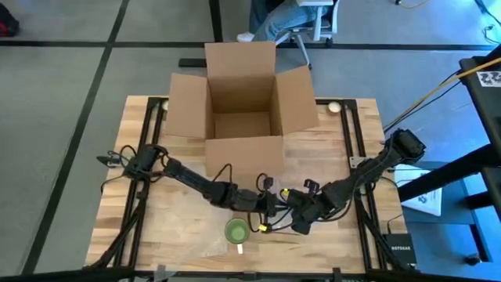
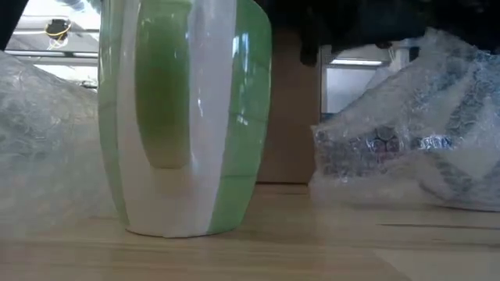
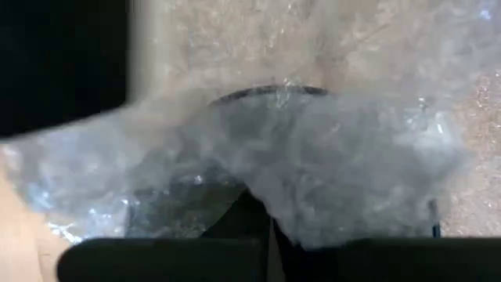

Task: Wrap mug
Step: Wrap the blue mug with the right transparent bubble wrap

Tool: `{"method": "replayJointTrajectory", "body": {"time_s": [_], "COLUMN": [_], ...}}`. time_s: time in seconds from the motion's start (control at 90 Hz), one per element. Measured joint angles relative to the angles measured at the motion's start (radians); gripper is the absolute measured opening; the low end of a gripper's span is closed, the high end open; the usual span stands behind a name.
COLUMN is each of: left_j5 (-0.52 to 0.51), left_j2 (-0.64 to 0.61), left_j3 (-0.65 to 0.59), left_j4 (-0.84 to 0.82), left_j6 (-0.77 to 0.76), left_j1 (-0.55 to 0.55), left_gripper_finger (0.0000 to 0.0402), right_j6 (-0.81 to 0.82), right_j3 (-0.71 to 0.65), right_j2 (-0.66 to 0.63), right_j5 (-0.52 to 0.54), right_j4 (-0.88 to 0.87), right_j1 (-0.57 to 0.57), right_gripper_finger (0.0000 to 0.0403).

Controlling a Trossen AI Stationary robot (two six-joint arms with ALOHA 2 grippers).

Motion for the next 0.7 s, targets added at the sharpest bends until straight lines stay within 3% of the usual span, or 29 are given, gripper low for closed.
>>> {"method": "replayJointTrajectory", "body": {"time_s": [0.367,0.7], "left_j5": [0.094,0.093], "left_j2": [0.107,0.113], "left_j3": [0.002,0.004], "left_j4": [0.087,0.080], "left_j6": [-0.137,-0.172], "left_j1": [0.042,0.052], "left_gripper_finger": [0.0000,0.0000], "right_j6": [-0.010,-0.015], "right_j3": [0.000,0.097], "right_j2": [0.001,-0.001], "right_j5": [-0.003,-0.119], "right_j4": [0.012,-0.065], "right_j1": [0.000,0.000], "right_gripper_finger": [0.0001,0.0001]}}
